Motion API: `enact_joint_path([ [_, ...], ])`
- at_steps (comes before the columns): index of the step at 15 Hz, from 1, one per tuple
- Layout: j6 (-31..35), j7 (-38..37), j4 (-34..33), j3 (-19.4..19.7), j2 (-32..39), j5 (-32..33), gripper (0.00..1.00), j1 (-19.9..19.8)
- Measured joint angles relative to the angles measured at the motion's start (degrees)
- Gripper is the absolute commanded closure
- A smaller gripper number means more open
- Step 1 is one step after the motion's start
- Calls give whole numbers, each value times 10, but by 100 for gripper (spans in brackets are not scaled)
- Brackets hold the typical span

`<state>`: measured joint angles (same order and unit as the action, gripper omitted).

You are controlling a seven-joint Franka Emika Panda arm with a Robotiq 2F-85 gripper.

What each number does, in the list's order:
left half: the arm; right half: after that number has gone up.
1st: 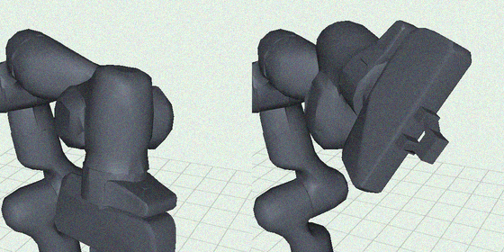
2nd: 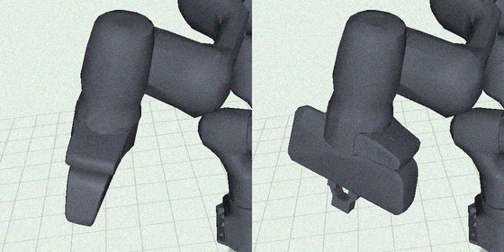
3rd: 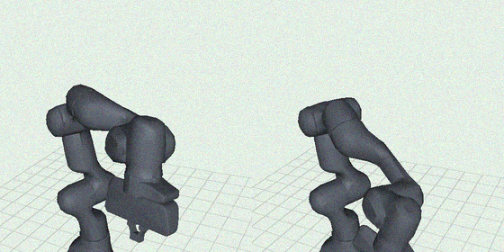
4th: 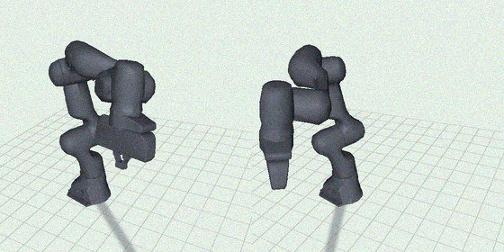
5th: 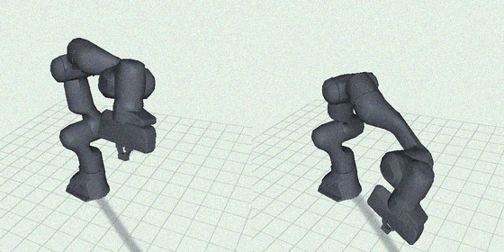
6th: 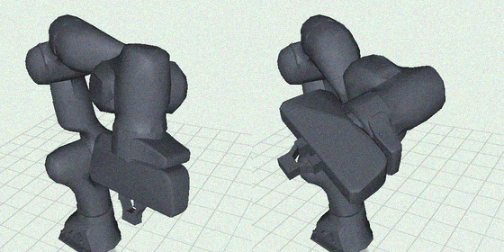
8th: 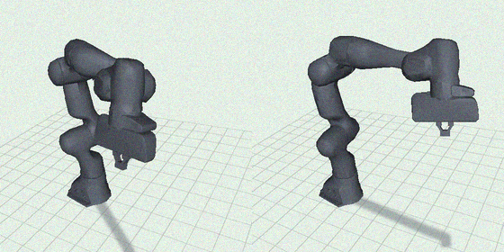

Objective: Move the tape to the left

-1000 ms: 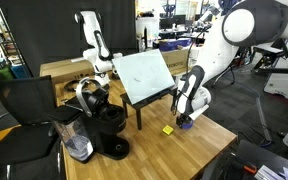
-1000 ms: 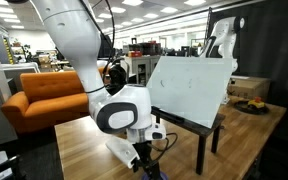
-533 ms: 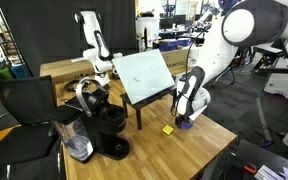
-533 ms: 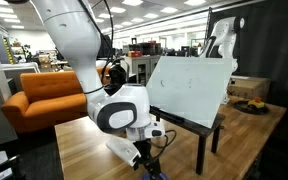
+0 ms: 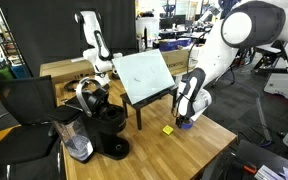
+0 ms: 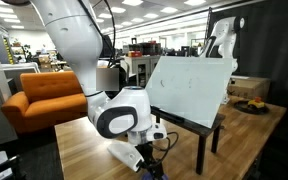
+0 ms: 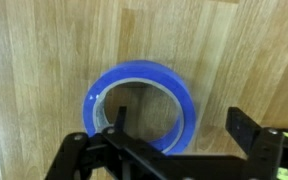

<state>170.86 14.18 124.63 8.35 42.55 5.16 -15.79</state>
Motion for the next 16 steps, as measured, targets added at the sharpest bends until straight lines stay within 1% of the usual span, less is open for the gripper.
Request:
enact_joint_path([
  [7,5,22,-15,-44,4,0,0,-47],
  [11,5,32,-19,-63,17,0,0,-61],
  [12,5,34,-21,-65,20,0,25,-63],
  [13,5,36,-22,-67,23,0,26,-65],
  [16,5,39,-26,-72,27,0,47,-69],
])
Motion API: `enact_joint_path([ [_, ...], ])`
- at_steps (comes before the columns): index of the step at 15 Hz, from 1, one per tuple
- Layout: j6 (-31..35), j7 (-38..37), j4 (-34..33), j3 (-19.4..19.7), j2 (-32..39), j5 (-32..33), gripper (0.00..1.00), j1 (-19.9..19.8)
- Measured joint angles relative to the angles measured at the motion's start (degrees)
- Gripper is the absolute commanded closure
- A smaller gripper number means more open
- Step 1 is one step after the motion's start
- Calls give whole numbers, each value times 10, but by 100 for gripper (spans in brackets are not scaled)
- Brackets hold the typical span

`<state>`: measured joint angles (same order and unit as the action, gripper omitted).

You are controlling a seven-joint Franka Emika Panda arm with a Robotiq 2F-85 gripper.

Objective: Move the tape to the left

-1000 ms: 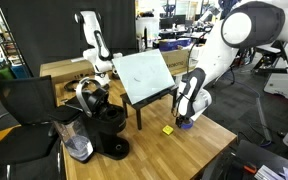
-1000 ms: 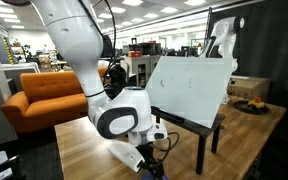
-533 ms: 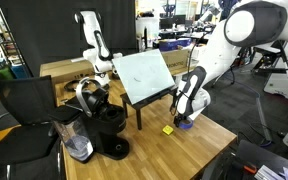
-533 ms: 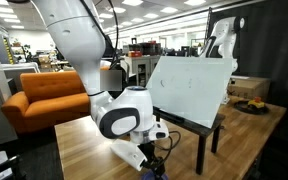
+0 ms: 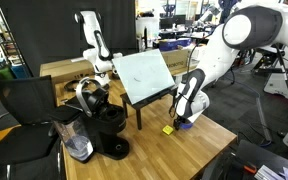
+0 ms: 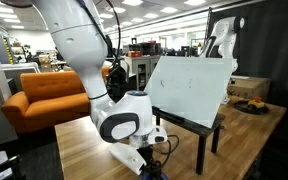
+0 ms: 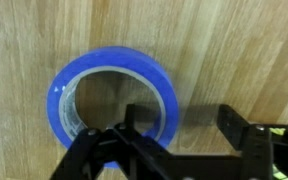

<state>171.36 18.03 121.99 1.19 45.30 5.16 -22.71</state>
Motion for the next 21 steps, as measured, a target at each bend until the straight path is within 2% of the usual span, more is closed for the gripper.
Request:
enact_joint_path([
  [7,-1,2,2,-12,-9,0,96,-3],
  [8,-1,2,2,-12,-9,0,100,-3],
  [10,-1,0,2,-13,-10,0,96,-2],
  [15,-2,-20,21,3,-19,0,96,12],
  [21,-1,-69,108,45,-73,0,96,83],
])
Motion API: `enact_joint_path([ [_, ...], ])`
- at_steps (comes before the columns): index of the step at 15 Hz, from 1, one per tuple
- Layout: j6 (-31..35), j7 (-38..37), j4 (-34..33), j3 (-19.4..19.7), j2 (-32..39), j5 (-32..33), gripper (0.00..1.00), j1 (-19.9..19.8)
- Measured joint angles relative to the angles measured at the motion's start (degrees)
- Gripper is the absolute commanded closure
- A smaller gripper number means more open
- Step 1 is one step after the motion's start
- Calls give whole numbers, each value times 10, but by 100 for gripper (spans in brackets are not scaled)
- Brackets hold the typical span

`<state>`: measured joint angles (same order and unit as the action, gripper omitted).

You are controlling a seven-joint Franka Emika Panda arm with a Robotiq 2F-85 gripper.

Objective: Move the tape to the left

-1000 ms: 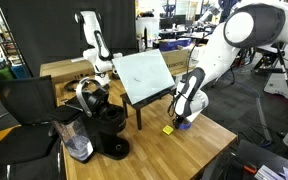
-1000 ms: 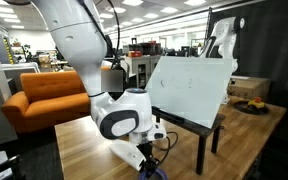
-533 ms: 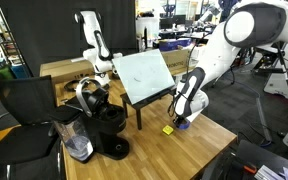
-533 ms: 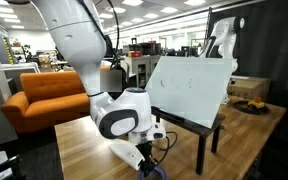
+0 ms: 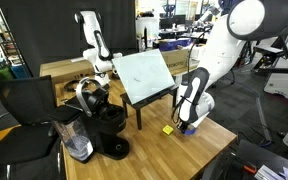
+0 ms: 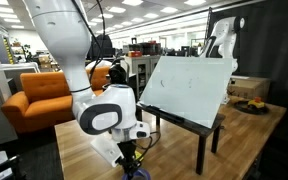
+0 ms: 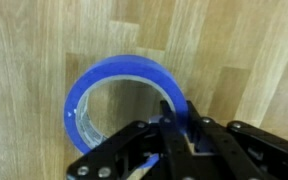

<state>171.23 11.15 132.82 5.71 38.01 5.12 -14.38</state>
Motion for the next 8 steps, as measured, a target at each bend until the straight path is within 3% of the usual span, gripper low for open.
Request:
enact_joint_path([
  [8,0,-68,102,2,-108,-2,96,59],
])
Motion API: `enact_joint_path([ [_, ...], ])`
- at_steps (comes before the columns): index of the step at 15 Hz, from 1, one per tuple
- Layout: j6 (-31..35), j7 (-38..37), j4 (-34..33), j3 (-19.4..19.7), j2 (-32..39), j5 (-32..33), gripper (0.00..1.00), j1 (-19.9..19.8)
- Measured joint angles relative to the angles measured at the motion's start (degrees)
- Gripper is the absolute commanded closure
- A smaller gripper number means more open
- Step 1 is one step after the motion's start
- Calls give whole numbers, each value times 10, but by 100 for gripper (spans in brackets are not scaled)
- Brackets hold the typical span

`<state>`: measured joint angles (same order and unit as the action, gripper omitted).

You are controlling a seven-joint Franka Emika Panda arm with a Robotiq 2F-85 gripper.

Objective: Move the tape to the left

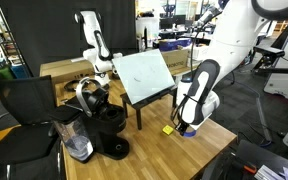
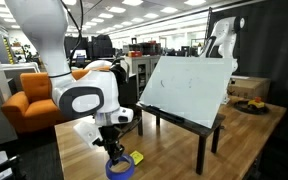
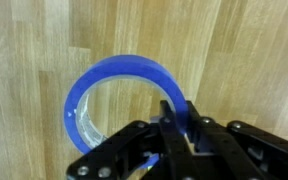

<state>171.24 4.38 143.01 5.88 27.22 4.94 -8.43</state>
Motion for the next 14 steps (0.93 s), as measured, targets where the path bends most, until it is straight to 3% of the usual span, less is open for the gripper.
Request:
enact_joint_path([
  [6,0,-16,45,18,-55,5,96,60],
  [14,0,-16,55,26,-61,42,96,127],
])
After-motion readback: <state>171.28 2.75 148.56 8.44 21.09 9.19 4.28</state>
